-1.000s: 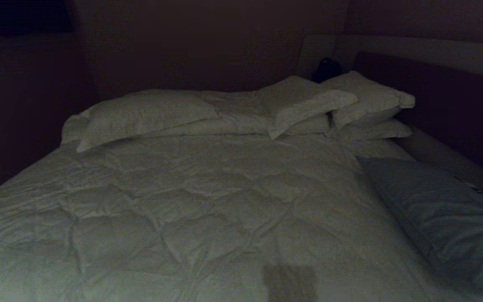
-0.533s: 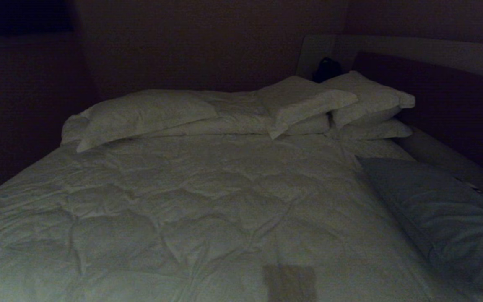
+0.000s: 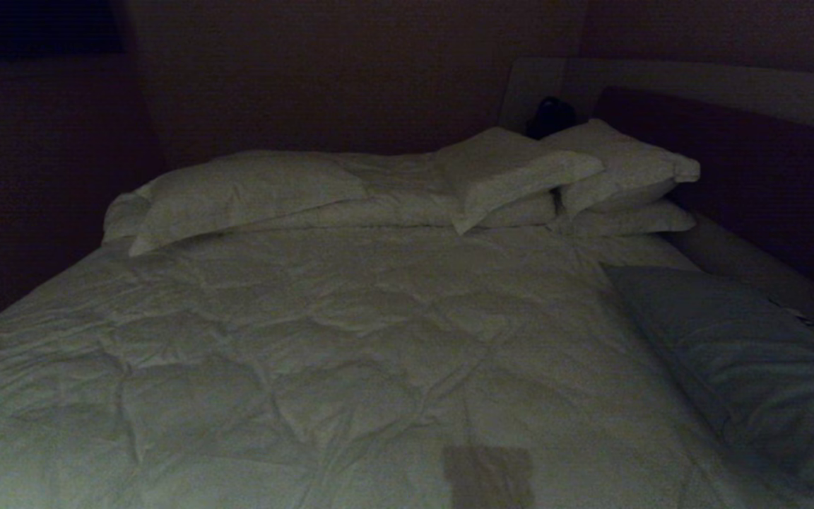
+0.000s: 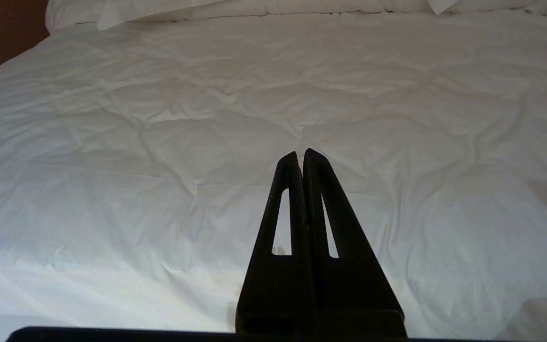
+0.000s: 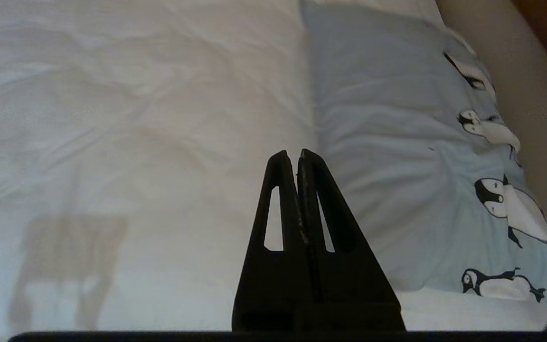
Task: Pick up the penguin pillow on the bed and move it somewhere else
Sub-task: Pick up the pillow
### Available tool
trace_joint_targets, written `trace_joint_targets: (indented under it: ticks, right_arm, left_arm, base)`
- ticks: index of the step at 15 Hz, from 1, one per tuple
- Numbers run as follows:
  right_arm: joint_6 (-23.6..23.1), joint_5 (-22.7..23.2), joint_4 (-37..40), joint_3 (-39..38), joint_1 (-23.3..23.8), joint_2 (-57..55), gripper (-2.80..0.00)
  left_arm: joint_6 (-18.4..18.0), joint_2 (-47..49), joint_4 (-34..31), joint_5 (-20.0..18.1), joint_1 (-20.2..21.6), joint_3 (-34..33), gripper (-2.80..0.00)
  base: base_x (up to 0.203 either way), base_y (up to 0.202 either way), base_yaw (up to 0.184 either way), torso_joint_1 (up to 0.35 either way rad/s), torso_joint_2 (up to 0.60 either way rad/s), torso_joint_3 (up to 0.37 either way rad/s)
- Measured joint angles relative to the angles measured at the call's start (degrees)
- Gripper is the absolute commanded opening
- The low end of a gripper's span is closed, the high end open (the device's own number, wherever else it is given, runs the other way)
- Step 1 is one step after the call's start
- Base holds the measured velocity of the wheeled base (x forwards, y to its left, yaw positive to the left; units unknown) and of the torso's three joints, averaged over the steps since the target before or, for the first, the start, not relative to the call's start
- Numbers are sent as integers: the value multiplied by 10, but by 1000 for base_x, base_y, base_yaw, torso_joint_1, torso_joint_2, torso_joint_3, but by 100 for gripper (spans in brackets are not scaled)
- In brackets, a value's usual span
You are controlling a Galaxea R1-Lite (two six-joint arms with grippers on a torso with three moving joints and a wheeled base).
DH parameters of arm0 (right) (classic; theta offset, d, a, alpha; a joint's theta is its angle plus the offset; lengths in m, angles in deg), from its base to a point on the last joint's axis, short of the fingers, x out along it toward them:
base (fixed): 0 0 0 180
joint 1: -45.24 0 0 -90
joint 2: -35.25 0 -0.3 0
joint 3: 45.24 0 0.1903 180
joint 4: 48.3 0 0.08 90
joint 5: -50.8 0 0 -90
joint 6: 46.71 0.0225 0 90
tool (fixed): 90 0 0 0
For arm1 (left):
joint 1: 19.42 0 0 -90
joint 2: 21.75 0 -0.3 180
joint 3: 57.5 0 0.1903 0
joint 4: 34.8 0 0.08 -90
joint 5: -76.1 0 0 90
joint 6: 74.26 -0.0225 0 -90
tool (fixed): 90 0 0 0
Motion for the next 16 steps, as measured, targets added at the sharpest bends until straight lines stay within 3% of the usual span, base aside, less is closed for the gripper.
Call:
trace_joint_targets:
  ticks: [9, 10, 16]
  right_arm:
    - [6, -2, -27, 147, 86, -291, -280]
    - [2, -3, -27, 160, 96, -319, 0]
    - [-23, -4, -59, 182, 138, -442, 0]
  left_arm:
    - [0, 0, 0, 0, 0, 0, -280]
    - [0, 0, 0, 0, 0, 0, -280]
    - [0, 0, 0, 0, 0, 0, -280]
  base:
    - [0, 0, 0, 0, 0, 0]
    - [0, 0, 0, 0, 0, 0]
    - [0, 0, 0, 0, 0, 0]
